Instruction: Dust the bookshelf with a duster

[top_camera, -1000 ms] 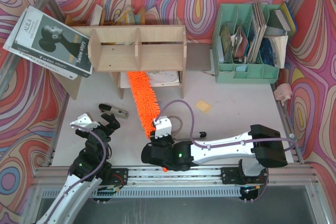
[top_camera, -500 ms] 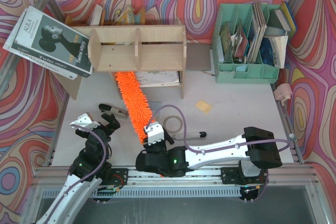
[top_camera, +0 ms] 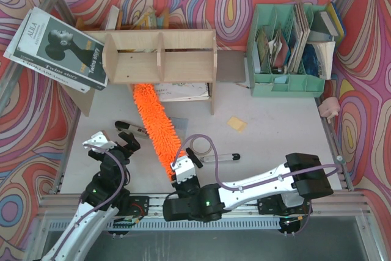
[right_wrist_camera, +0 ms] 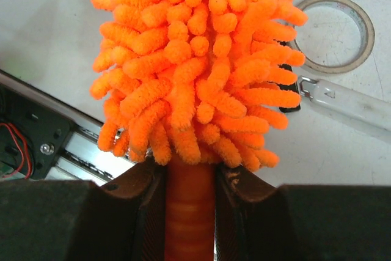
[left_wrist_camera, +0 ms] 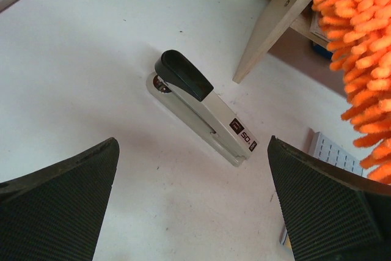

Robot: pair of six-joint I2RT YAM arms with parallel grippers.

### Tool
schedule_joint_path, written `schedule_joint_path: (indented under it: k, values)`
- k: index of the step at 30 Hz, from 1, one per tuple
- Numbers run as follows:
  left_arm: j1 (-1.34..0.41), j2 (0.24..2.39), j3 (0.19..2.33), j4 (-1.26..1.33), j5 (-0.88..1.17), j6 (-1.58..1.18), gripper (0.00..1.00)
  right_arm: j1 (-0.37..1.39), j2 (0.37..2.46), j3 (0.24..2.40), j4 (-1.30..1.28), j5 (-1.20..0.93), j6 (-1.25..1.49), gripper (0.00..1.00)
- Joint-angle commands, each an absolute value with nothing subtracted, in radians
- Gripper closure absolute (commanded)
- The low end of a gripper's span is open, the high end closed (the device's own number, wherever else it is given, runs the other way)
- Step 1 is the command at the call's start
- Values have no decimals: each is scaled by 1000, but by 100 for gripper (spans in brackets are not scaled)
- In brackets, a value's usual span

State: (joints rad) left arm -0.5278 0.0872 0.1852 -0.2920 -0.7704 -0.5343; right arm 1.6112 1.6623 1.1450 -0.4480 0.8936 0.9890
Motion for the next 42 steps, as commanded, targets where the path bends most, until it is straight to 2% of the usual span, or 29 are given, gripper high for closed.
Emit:
schedule_joint_path:
  k: [1,7,12,18,28,42]
  values:
    - [-529,85,170,-278,-770,-526,2,1636,1619,1146,-554,944,1069,100]
    - [-529,86,170,-275,-769,-525,2,1644,1584,1121,-610,983,1168,100]
    - [-528,89,170,-273,-767,-525,2,1626,1533,1108,-398,1032,988,100]
    - [-529,87,170,-274,-768,-526,2,1606,1535,1139,-260,1036,841,100]
    - [-529,87,170,-276,-769,-525,2,1560,1591,1063,-323,917,962,100]
    - [-529,84,170,-278,-770,-526,2,1537,1504,1064,-308,982,910,100]
